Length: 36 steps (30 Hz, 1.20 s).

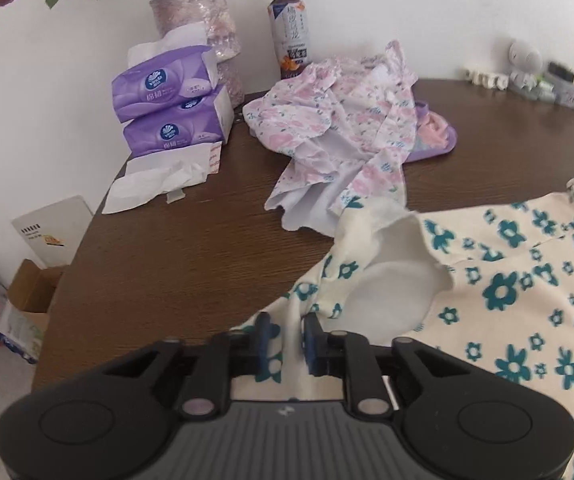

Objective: Fold clothes

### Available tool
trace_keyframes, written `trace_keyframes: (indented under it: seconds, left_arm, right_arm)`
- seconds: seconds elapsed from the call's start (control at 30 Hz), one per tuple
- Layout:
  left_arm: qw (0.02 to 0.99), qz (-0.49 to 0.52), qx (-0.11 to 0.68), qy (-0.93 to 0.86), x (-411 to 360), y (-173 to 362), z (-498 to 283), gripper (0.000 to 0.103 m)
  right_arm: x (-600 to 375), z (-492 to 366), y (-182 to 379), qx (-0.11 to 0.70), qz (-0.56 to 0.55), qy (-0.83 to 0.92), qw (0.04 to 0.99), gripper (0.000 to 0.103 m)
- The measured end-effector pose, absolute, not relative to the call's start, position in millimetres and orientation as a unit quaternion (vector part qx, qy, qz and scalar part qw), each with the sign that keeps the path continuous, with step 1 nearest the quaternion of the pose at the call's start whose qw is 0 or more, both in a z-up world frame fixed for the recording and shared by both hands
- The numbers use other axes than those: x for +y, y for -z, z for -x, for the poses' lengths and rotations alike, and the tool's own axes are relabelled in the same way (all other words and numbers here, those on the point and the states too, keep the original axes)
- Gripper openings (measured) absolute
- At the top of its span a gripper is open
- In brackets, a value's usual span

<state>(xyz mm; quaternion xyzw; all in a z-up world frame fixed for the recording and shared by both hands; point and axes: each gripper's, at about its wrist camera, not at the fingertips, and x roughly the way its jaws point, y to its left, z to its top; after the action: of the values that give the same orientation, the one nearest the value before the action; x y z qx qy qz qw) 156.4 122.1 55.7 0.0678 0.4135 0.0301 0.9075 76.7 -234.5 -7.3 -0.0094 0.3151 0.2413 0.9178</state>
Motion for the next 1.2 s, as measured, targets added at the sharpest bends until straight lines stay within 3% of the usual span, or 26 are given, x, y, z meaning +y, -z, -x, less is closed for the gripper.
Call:
trace_keyframes:
  seconds: [0.07,0.2,0.27,0.3,0.33,0.37,0.53,0.6,0.67,0.73,0.87,0.93,1.03,1.2]
  left_arm:
    - [0.913,-0.061,0.403,-0.014,122,-61,-147,0.052]
    - [0.899,-0.072,0.431,0.036,124,-50,-138,0.055]
    - [0.884,-0.093,0.455,0.057,125,-37,-138,0.046]
    - [0.884,-0.101,0.453,0.061,127,-38,-139,0.036]
    - [0.883,-0.108,0.451,0.065,130,-40,-140,0.018]
    - [0.884,-0.115,0.448,0.067,133,-42,-141,0.006]
    - [0.889,-0.117,0.439,0.066,152,-51,-137,0.006]
    - [0.894,-0.097,0.432,0.071,158,-54,-127,0.014]
    - [0.901,-0.067,0.421,0.079,160,-59,-114,0.039]
    - [0.901,-0.055,0.421,0.086,156,-60,-102,0.045]
    - [0.888,-0.06,0.45,0.077,144,-44,-87,0.046]
    - [0.883,-0.062,0.461,0.07,138,-36,-81,0.042]
    - [0.881,-0.088,0.463,0.042,138,-38,-77,0.008]
    - [0.881,-0.102,0.462,-0.006,140,-47,-72,0.008]
  right_arm:
    - [-232,-78,10,0.319,0.007,-0.23,0.919,0.076]
    - [-228,-80,12,0.326,0.006,-0.2,0.924,0.076]
    - [-226,-82,11,0.329,0.006,-0.178,0.927,0.076]
    - [-224,-83,10,0.329,0.008,-0.168,0.929,0.076]
    - [-221,-84,8,0.33,0.009,-0.157,0.931,0.076]
    - [-218,-84,6,0.328,0.013,-0.147,0.933,0.076]
    - [-185,-88,-10,0.312,0.033,-0.137,0.94,0.078]
    - [-174,-88,-13,0.31,0.037,-0.141,0.939,0.079]
    - [-167,-89,-15,0.311,0.039,-0.144,0.939,0.079]
    - [-164,-90,-15,0.312,0.04,-0.145,0.938,0.079]
    - [-160,-95,-16,0.311,0.046,-0.163,0.935,0.079]
    - [-158,-94,-16,0.305,0.05,-0.179,0.934,0.079]
    - [-161,-89,-17,0.293,0.052,-0.2,0.933,0.079]
    - [-188,-77,-12,0.284,0.041,-0.205,0.936,0.081]
